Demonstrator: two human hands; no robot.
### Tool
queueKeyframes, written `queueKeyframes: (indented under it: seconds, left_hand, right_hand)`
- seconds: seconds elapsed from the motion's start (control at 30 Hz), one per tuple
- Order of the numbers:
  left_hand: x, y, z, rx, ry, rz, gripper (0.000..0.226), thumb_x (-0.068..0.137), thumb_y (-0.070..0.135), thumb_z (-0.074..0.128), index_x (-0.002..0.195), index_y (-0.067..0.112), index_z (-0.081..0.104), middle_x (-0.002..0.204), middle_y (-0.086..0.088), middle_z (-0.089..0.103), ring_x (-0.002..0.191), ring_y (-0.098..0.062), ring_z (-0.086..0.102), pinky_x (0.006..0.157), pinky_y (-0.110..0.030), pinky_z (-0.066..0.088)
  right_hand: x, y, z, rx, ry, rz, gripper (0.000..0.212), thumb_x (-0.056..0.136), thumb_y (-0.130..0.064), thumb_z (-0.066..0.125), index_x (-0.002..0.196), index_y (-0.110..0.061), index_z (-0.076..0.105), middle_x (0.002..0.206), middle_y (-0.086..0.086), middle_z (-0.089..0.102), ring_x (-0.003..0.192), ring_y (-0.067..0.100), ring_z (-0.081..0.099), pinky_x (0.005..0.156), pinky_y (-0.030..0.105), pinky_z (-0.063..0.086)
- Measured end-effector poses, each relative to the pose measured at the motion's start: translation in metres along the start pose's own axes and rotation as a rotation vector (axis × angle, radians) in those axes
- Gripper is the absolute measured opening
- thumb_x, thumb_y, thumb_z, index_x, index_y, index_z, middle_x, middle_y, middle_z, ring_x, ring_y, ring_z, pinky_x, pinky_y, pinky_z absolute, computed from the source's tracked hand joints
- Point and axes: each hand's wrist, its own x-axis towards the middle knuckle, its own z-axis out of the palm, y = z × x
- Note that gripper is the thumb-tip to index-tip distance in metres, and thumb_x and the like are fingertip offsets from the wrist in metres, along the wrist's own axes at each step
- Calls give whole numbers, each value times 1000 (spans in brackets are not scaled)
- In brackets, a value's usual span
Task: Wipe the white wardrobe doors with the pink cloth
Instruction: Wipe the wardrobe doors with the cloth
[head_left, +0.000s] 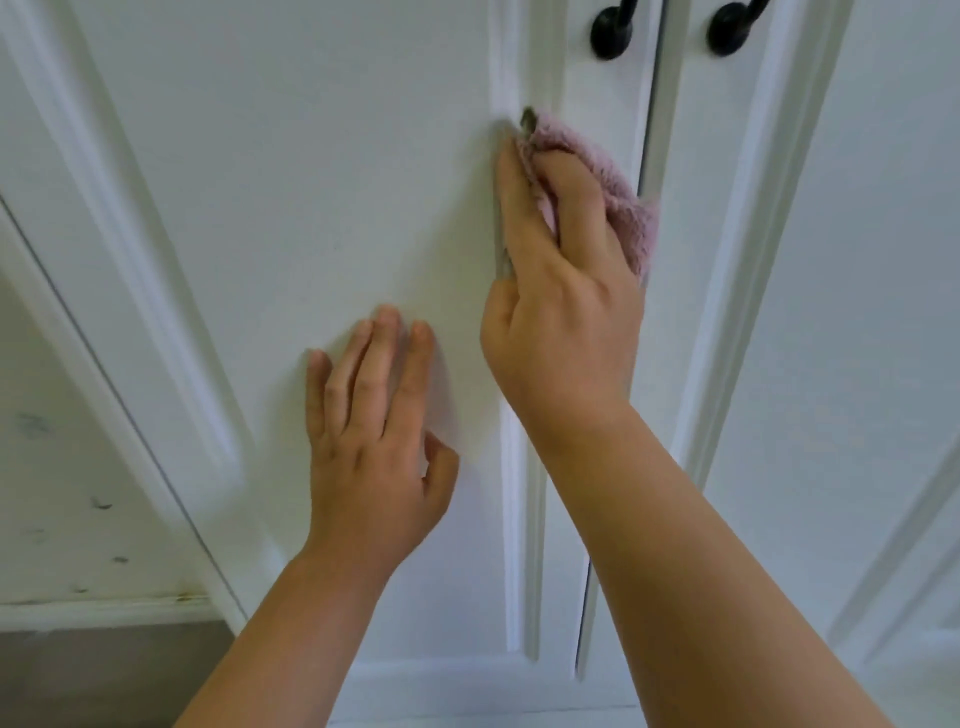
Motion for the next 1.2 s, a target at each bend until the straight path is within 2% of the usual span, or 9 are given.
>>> queueKeyframes:
  seconds: [0.1,0.3,0.4,0.53,0.6,0.67,0.97,1.07,1.2]
  left_hand:
    - [-4,-7,-11,-51,-17,44,82,70,-4,62,149,3,41,159,-14,31,149,-30,27,119,-58,24]
    - [-13,-25,-26,13,-113,21,86,73,3,68,153,10,36,164,-8,23,152,-26,21,117,-60,26]
    - [-21,-31,-31,22,-125,-92,89,74,6,68,155,10,31,165,-9,18,153,-25,16,117,-59,26]
    - [-56,-31,-22,50,-230,-163,87,79,7,63,157,7,24,166,-12,11,154,-27,6,118,-56,26]
    - [-82,-27,-11,70,-282,-182,92,79,8,65,158,7,17,167,-14,5,154,-30,1,119,-56,24]
    - [-114,-22,2,53,-322,-186,96,78,8,66,158,6,14,167,-15,2,154,-33,-1,120,-57,22]
    - [-216,-9,48,35,-532,-120,98,72,7,57,158,3,11,166,-15,-5,153,-39,-4,118,-63,18]
    - [-251,-10,51,36,-647,-84,102,70,9,60,158,5,10,167,-13,-3,153,-36,-3,118,-62,19]
    - [-279,-21,52,38,-756,-90,102,69,7,60,159,7,11,167,-10,-1,154,-31,-2,120,-61,15]
  right_hand:
    - [-65,-1,-6,-9,-83,0,57,83,15,49,137,-2,59,138,16,59,128,20,56,112,22,34]
    - [-121,2,-20,23,-261,21,56,83,10,52,138,-2,57,139,21,55,140,23,42,108,40,44]
    - [-64,-12,-11,58,-194,71,61,82,11,49,141,-1,54,146,23,48,143,24,35,119,26,19]
    - [-15,-16,-2,188,-140,147,73,72,13,52,144,2,49,136,20,50,127,15,41,109,21,35]
    - [-41,-17,-5,237,-121,169,68,73,18,51,141,9,49,133,21,54,127,14,41,109,8,23]
    - [-96,-14,-12,240,-140,173,59,78,22,49,136,14,50,134,24,55,133,14,38,115,13,19]
    - [-325,1,-39,165,-441,427,31,85,18,50,112,3,56,125,12,48,118,24,44,103,11,38]
    - [-382,2,-60,108,-705,656,31,81,19,50,105,1,60,125,-5,43,107,14,43,75,40,60]
    - [-417,-13,-68,139,-781,971,32,92,14,50,113,-5,65,126,-19,46,102,-15,47,88,40,56]
